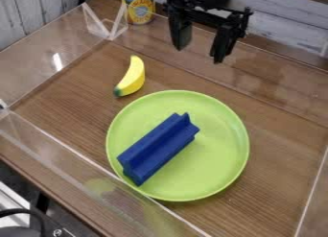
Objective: Put the banana in the green plate
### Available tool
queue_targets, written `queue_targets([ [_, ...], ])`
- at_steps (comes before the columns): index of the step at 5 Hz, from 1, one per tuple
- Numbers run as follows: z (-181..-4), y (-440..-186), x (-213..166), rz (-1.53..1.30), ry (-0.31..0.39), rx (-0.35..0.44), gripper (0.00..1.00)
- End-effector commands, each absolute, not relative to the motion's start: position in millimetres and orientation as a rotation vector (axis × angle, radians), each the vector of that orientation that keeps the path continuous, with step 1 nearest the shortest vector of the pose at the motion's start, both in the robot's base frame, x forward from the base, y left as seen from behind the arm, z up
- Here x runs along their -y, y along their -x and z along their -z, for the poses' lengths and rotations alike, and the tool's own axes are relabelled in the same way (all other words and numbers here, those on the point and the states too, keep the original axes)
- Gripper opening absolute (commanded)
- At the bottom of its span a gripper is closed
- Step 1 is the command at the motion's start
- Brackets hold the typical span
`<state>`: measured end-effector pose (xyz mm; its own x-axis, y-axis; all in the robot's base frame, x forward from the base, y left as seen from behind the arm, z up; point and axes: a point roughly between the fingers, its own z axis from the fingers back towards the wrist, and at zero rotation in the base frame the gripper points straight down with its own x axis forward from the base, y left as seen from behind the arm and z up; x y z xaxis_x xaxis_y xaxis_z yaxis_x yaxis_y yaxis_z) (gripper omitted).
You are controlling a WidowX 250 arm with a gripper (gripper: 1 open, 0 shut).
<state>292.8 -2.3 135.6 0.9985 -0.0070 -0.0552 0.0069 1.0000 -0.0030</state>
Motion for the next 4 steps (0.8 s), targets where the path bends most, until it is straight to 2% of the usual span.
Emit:
queue_targets([
  [1, -129.8, -292.4, -5.5, -0.001, 0.002, -0.062, 1.00],
  [4, -121.0, -289.8, -68.0, -0.098, -0.002, -0.006, 1.00],
])
